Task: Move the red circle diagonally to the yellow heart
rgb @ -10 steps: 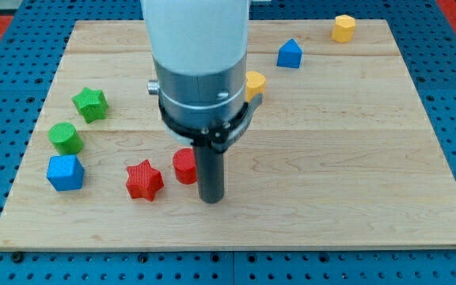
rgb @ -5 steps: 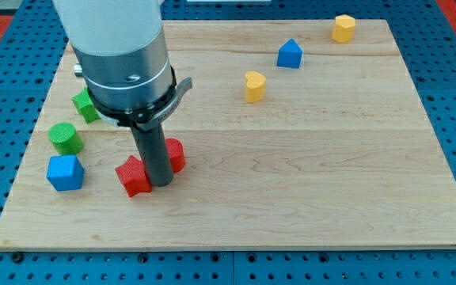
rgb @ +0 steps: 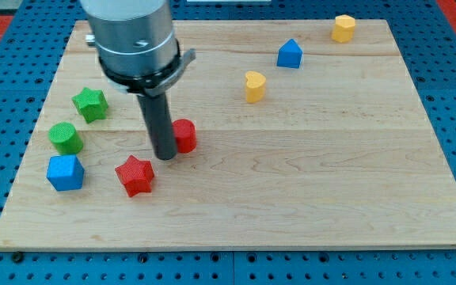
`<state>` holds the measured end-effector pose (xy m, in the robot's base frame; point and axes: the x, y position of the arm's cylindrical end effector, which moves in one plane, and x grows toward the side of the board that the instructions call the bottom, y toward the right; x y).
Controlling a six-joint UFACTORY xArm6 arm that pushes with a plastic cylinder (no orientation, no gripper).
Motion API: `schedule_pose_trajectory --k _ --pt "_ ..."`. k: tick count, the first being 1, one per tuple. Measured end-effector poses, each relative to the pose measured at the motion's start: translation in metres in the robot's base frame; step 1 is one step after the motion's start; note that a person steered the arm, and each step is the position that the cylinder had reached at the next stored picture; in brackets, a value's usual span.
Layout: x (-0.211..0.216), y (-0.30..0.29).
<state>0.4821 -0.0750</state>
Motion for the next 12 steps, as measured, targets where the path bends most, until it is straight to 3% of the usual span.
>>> schedule_pose_trajectory --k 1,2,3,4,6,8,9,10,12 --pt "-0.029 0.031" --pt "0.002 0.045" --pt "0.012 0.122" --pt "-0.015 0.129" --pt "-0.026 0.074" --pt "-0.028 0.065" --pt "-0.055 0.052" --pt "-0.047 0.061" --pt "0.089 0.020"
